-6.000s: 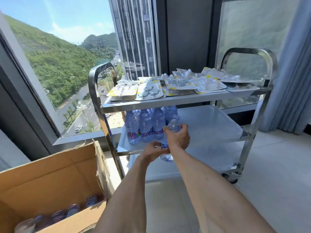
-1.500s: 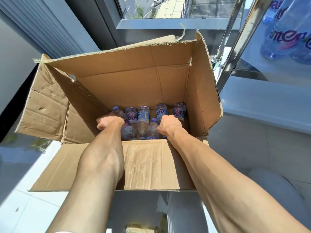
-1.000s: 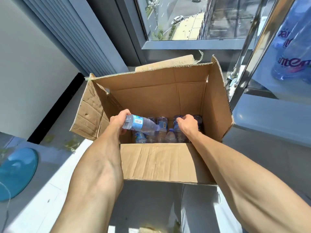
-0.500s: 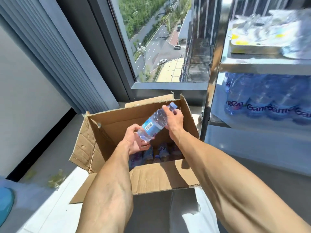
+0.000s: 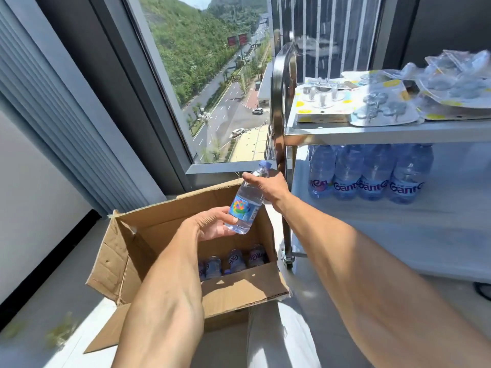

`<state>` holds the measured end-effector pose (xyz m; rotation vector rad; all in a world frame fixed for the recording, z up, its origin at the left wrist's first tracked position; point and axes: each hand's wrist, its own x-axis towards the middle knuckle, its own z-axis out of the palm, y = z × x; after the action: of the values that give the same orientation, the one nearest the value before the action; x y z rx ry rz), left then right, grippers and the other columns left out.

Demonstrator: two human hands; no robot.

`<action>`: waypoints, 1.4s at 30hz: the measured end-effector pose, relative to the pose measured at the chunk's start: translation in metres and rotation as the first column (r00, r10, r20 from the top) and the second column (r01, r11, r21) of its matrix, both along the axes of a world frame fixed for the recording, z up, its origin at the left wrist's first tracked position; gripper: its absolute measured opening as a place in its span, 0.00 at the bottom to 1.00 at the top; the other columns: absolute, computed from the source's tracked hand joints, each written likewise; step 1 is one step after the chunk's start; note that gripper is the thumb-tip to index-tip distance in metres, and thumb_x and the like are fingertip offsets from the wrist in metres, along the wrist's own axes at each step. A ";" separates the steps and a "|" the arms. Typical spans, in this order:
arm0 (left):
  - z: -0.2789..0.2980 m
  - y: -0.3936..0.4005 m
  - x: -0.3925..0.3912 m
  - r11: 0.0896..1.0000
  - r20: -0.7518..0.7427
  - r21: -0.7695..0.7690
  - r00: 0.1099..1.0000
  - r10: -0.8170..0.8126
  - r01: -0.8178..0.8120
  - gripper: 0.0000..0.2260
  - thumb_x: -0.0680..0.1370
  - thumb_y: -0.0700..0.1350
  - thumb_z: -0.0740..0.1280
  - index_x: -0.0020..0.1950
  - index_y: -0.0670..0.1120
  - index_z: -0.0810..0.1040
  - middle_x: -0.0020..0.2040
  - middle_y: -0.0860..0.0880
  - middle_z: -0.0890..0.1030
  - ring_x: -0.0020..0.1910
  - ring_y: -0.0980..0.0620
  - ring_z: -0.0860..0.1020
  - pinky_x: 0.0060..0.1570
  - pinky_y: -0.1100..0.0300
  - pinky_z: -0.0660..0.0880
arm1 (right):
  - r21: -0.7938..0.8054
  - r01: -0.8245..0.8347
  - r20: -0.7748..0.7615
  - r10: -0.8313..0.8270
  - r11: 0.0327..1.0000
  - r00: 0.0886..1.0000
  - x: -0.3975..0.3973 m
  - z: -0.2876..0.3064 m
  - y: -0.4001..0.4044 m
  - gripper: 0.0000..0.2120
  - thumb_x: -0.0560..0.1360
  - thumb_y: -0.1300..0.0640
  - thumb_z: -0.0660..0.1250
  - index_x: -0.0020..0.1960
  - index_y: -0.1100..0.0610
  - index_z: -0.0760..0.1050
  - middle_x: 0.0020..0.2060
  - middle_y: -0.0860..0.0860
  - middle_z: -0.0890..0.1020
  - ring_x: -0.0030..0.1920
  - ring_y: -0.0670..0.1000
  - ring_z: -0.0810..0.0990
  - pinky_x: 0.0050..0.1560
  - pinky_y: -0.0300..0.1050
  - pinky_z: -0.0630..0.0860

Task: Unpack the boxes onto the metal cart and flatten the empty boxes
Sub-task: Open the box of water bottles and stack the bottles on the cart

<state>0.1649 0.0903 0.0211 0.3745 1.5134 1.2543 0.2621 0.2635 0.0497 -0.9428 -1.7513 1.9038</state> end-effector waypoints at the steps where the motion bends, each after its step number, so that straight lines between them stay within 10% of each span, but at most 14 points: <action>1: 0.000 0.006 0.005 1.000 -0.019 -0.016 1.000 -0.006 0.006 0.27 0.67 0.40 0.75 0.66 0.40 0.74 0.65 0.39 0.76 0.62 0.43 0.77 0.68 0.47 0.69 | 0.032 0.029 -0.027 -0.028 0.999 0.999 0.009 0.001 0.006 0.22 0.63 0.45 0.80 0.48 0.58 0.79 0.44 0.52 0.83 0.45 0.50 0.81 0.40 0.37 0.78; 6: 0.008 0.042 0.041 0.952 -0.268 -0.095 0.929 0.257 -0.291 0.22 0.74 0.60 0.69 0.57 0.45 0.77 0.52 0.41 0.82 0.44 0.47 0.82 0.44 0.57 0.78 | 0.090 0.085 -0.069 -0.079 0.992 0.995 0.061 -0.005 0.025 0.15 0.62 0.58 0.78 0.46 0.62 0.81 0.40 0.54 0.84 0.38 0.49 0.80 0.35 0.41 0.74; 10: 0.020 0.070 0.068 0.666 -0.724 0.211 0.343 0.598 -0.715 0.04 0.74 0.44 0.69 0.43 0.44 0.78 0.48 0.42 0.82 0.54 0.43 0.76 0.51 0.60 0.71 | 0.094 0.066 -0.149 -0.052 0.993 0.988 0.101 -0.010 0.040 0.14 0.67 0.62 0.75 0.51 0.64 0.81 0.44 0.55 0.84 0.42 0.49 0.81 0.40 0.41 0.76; 12: 0.028 0.085 0.085 0.644 -0.777 0.291 0.218 0.590 -0.708 0.03 0.75 0.41 0.65 0.41 0.44 0.76 0.44 0.42 0.80 0.56 0.42 0.72 0.47 0.60 0.64 | 0.087 0.124 -0.192 -0.105 0.988 0.976 0.111 -0.007 0.046 0.14 0.69 0.62 0.74 0.53 0.65 0.80 0.44 0.56 0.83 0.43 0.50 0.80 0.43 0.43 0.76; 27: 0.022 0.176 0.157 0.813 -0.928 0.256 0.103 0.358 -0.523 0.03 0.73 0.42 0.64 0.43 0.43 0.76 0.43 0.39 0.79 0.40 0.42 0.72 0.39 0.56 0.66 | 0.667 0.449 -0.060 -0.557 0.595 0.828 0.218 -0.006 0.147 0.15 0.74 0.60 0.65 0.59 0.62 0.72 0.57 0.61 0.78 0.58 0.62 0.75 0.54 0.50 0.70; 34: 0.005 0.204 0.177 0.904 -0.981 0.018 0.166 0.098 -0.427 0.11 0.70 0.43 0.70 0.52 0.42 0.81 0.49 0.38 0.83 0.50 0.38 0.80 0.49 0.54 0.75 | 0.665 0.610 -0.130 -0.737 0.431 0.663 0.258 -0.004 0.197 0.22 0.71 0.64 0.66 0.64 0.65 0.70 0.59 0.61 0.74 0.59 0.63 0.71 0.60 0.54 0.67; 42: -0.019 0.220 0.187 0.888 -0.978 -0.069 0.208 0.031 -0.456 0.12 0.70 0.47 0.70 0.46 0.39 0.83 0.42 0.33 0.82 0.43 0.34 0.82 0.41 0.53 0.77 | 0.578 0.672 -0.269 -0.670 0.463 0.692 0.278 -0.016 0.235 0.21 0.67 0.69 0.66 0.60 0.65 0.73 0.56 0.60 0.76 0.57 0.62 0.72 0.58 0.51 0.68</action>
<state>0.3519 0.3100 0.0018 0.7840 2.9835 0.8982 0.5403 0.4984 0.0340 -1.1036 -1.4976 0.6960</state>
